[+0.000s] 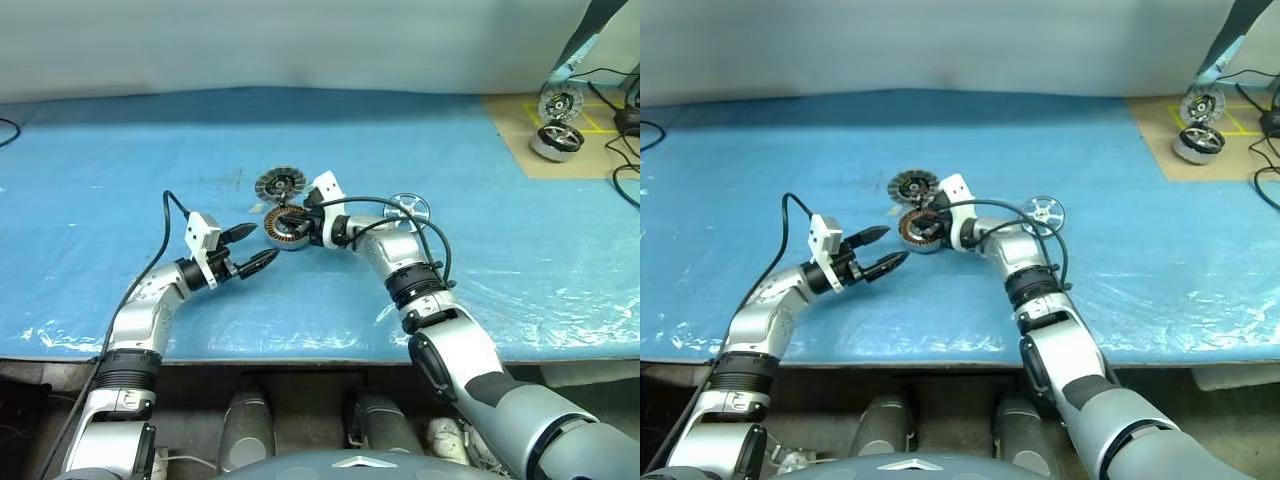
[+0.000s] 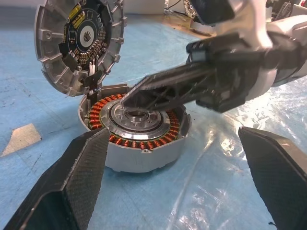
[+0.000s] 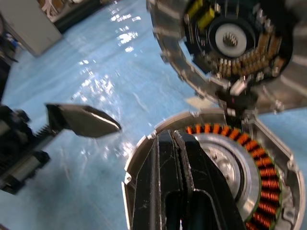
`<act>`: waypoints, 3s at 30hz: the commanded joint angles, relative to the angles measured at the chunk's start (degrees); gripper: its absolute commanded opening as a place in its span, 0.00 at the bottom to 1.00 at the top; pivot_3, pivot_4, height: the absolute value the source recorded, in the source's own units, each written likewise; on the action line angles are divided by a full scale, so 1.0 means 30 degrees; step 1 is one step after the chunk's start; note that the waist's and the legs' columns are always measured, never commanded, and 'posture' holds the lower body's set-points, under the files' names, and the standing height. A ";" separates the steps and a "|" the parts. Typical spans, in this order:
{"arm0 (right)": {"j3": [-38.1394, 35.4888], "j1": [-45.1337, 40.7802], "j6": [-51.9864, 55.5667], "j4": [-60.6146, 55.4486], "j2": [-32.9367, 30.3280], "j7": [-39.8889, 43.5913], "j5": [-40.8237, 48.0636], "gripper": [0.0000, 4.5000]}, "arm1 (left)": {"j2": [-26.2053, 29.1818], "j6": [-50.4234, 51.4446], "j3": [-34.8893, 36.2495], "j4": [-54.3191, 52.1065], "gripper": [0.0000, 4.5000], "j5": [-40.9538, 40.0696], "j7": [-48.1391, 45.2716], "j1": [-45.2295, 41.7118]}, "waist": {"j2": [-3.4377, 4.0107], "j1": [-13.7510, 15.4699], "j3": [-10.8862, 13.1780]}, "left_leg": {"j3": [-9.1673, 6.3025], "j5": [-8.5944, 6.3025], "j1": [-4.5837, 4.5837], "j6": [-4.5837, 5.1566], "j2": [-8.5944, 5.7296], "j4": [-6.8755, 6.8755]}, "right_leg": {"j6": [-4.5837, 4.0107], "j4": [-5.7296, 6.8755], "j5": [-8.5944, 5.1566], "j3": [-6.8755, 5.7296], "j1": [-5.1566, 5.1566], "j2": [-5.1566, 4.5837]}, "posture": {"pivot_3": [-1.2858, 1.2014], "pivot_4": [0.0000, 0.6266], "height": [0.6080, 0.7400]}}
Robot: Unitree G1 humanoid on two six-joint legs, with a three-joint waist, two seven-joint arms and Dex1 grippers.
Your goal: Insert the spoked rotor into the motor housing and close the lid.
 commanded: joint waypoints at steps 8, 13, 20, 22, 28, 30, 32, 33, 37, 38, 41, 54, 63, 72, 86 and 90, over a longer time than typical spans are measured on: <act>0.2792 0.0449 -0.2774 -0.0297 -0.0177 -0.1517 -0.2840 0.00 | 0.0082 -0.0098 0.0271 -0.0419 1.00 -0.0340 -0.0084 -0.0294 | 0.0000 -0.0063 0.0000 | -0.0009 -0.0008 -0.0007 -0.0014 0.0002 -0.0009 | -0.0017 -0.0001 -0.0010 -0.0022 -0.0012 0.0004 | 0.52 0.24 1.00; 0.3226 0.0527 -0.3422 0.0366 -0.0185 -0.1885 -0.3533 0.00 | 0.0038 -0.0052 0.0250 -0.0475 1.00 -0.0350 -0.0045 -0.0272 | -0.0001 -0.0082 -0.0001 | -0.0008 -0.0008 0.0009 -0.0014 0.0002 -0.0008 | -0.0016 0.0000 -0.0010 -0.0014 0.0002 -0.0002 | 0.52 0.24 1.00; 0.5324 0.0831 -0.4988 0.1626 -0.0613 -0.2907 -0.6147 0.00 | 0.0039 -0.0066 0.0251 -0.0439 1.00 -0.0324 -0.0026 -0.0282 | -0.0002 -0.0121 -0.0002 | -0.0008 -0.0009 0.0068 -0.0014 0.0004 -0.0008 | -0.0021 0.0007 -0.0012 -0.0007 0.0051 -0.0006 | 0.52 0.24 1.00; 0.5868 0.0575 -0.5093 0.2980 -0.0662 -0.3974 -0.7093 0.00 | 0.0042 -0.0097 0.0251 -0.0415 1.00 -0.0307 -0.0027 -0.0306 | 0.0001 -0.0152 -0.0002 | -0.0006 -0.0009 0.0119 -0.0015 0.0005 -0.0012 | -0.0040 0.0010 -0.0025 0.0005 0.0093 -0.0006 | 0.52 0.24 1.00; 0.4941 -0.0118 -0.1914 0.5314 -0.0302 -0.3918 -0.6417 0.00 | 0.0092 -0.0109 0.0274 -0.0380 1.00 -0.0296 -0.0053 -0.0387 | 0.0014 -0.0109 -0.0004 | 0.0008 -0.0017 0.0393 -0.0008 -0.0018 -0.0074 | -0.0102 -0.0011 -0.0092 0.0046 0.0311 -0.0092 | 0.52 0.24 1.00; 0.4879 -0.0287 -0.1031 0.5940 -0.0422 -0.4008 -0.6535 0.00 | 0.0110 -0.0104 0.0270 -0.0345 1.00 -0.0288 -0.0072 -0.0426 | 0.0025 -0.0070 -0.0011 | 0.0007 -0.0020 0.0458 -0.0002 -0.0027 -0.0085 | -0.0101 -0.0005 -0.0091 0.0066 0.0351 -0.0128 | 0.52 0.24 1.00; 0.4656 -0.0331 -0.0325 0.6120 -0.0444 -0.3899 -0.6335 0.00 | 0.0118 -0.0103 0.0256 -0.0290 1.00 -0.0284 -0.0113 -0.0478 | 0.0054 0.0052 -0.0038 | 0.0005 -0.0052 0.0497 0.0053 -0.0029 -0.0089 | -0.0097 -0.0004 -0.0094 0.0065 0.0386 -0.0147 | 0.52 0.24 1.00; 0.4350 -0.0348 0.0119 0.6001 -0.0387 -0.3789 -0.6028 0.00 | 0.0111 -0.0114 0.0240 -0.0246 1.00 -0.0272 -0.0128 -0.0525 | 0.0060 0.0091 -0.0047 | 0.0005 -0.0059 0.0517 0.0063 -0.0030 -0.0100 | -0.0095 -0.0005 -0.0095 0.0065 0.0399 -0.0160 | 0.52 0.24 1.00; 0.3029 -0.0029 0.0469 0.4031 -0.0153 -0.2617 -0.4345 0.00 | 0.0077 -0.0131 0.0212 -0.0170 1.00 -0.0263 -0.0158 -0.0625 | 0.0092 0.0334 -0.0092 | 0.0007 -0.0061 0.0549 0.0068 -0.0037 -0.0126 | -0.0087 -0.0006 -0.0099 0.0083 0.0407 -0.0184 | 0.52 0.24 1.00; 0.2456 0.0277 0.0238 0.2670 -0.0067 -0.1824 -0.3416 0.00 | 0.0064 -0.0143 0.0196 -0.0143 1.00 -0.0252 -0.0169 -0.0646 | 0.0072 0.0379 -0.0102 | 0.0009 -0.0061 0.0551 0.0068 -0.0037 -0.0135 | -0.0083 -0.0009 -0.0102 0.0088 0.0404 -0.0181 | 0.52 0.24 1.00; 0.1483 0.1036 -0.0164 -0.0414 0.0000 -0.0673 -0.1776 0.00 | 0.0073 -0.0152 0.0187 -0.0074 1.00 -0.0255 -0.0235 -0.0684 | 0.0061 0.0361 -0.0108 | 0.0026 -0.0023 0.0448 0.0012 -0.0024 -0.0166 | -0.0069 -0.0065 -0.0108 0.0097 0.0320 -0.0155 | 0.52 0.24 1.00; 0.0429 0.0133 -0.1604 -0.0395 0.0196 -0.2573 -0.1295 0.00 | 0.0093 -0.0251 0.0193 0.0054 1.00 -0.0211 -0.0353 -0.0732 | 0.0026 0.0156 -0.0090 | 0.0102 -0.0018 -0.0038 -0.0036 0.0014 -0.0098 | 0.0023 -0.0063 -0.0043 0.0001 -0.0066 0.0013 | 0.52 0.24 1.00; 0.0482 0.0542 -0.1712 -0.3451 -0.0976 -0.1648 -0.0822 0.00 | 0.0055 -0.0093 0.0237 -0.0285 1.00 -0.0383 -0.0318 -0.0664 | 0.0003 0.0120 -0.0071 | 0.0104 -0.0016 -0.0017 -0.0032 0.0002 -0.0075 | 0.0024 -0.0052 -0.0042 0.0004 -0.0033 -0.0010 | 0.52 0.24 1.00; 0.1420 0.3190 -0.0433 -0.8042 -0.5896 -0.2723 -0.3531 0.09 | -0.0203 0.1718 -0.0238 -0.2576 1.00 -0.1666 -0.0651 -0.0527 | -0.0051 0.0406 -0.0026 | 0.0090 -0.0016 -0.0013 -0.0036 -0.0016 -0.0062 | 0.0045 -0.0055 -0.0031 0.0005 -0.0017 -0.0007 | 0.52 0.24 1.00; 0.1271 0.4491 0.0315 -1.0576 -1.2049 0.0434 -0.3788 0.88 | -0.0672 0.2423 -0.1246 -0.2773 1.00 -0.2043 -0.1644 -0.0518 | -0.0062 0.0373 -0.0016 | 0.0096 -0.0017 0.0077 -0.0031 -0.0022 -0.0042 | 0.0064 -0.0048 -0.0019 0.0064 0.0045 0.0022 | 0.52 0.24 1.00; 0.2315 0.4479 -0.1278 -1.0140 -1.3000 0.1161 -0.4758 0.88 | -0.0754 0.2150 -0.1373 -0.2322 1.00 -0.1945 -0.1735 -0.0676 | -0.0063 0.0398 -0.0016 | 0.0097 -0.0016 0.0066 -0.0027 -0.0022 -0.0021 | 0.0063 -0.0038 -0.0020 0.0063 0.0046 0.0018 | 0.52 0.24 1.00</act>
